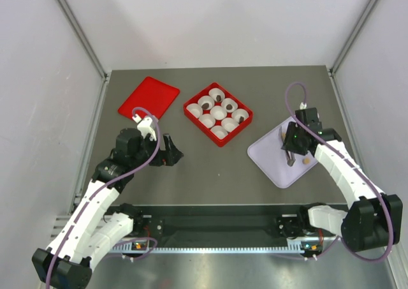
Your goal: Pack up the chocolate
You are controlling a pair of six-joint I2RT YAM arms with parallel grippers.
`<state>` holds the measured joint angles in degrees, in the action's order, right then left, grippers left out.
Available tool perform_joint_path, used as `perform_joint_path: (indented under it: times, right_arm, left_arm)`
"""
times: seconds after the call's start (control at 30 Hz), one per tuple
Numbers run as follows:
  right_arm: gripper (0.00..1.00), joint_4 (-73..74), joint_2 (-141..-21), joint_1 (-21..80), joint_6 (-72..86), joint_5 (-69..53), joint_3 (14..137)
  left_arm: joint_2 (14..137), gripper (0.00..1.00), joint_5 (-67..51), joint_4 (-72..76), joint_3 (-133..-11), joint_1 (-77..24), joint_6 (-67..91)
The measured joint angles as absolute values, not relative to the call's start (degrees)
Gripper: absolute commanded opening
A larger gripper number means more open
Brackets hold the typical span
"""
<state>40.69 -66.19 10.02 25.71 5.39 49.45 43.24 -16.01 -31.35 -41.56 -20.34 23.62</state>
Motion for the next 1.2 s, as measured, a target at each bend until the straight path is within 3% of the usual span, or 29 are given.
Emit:
perform_joint_path:
  times: [0.6, 1.2]
  right_arm:
    - [0.40, 41.58, -65.17, 10.44, 25.10, 4.58, 49.43]
    - [0.32, 42.02, -64.29, 10.46, 24.10, 4.62, 48.73]
  left_arm:
    - [43.24, 0.93, -16.01, -31.35, -41.56, -20.34, 23.62]
    - [43.24, 0.93, -15.99, -31.35, -41.56, -20.34, 23.62]
